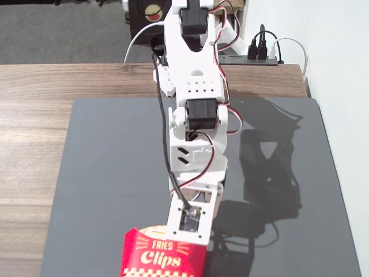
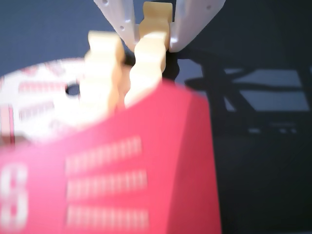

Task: Grab a fry

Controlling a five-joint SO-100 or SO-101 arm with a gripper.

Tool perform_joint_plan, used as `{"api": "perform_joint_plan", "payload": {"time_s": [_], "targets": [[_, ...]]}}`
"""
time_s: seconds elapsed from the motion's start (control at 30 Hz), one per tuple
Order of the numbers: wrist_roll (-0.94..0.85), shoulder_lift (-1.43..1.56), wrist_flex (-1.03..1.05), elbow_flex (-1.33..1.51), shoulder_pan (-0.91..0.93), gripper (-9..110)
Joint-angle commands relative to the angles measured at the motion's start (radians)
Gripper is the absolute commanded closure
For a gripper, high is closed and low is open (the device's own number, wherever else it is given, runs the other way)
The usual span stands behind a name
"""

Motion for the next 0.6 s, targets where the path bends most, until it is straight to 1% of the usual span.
{"api": "perform_joint_plan", "payload": {"time_s": [0.0,0.43,0.57], "targets": [[-0.026,0.132,0.002,0.075,0.011,101],[-0.181,0.518,0.008,0.482,0.086,101],[-0.202,0.632,0.009,0.592,0.107,101]]}}
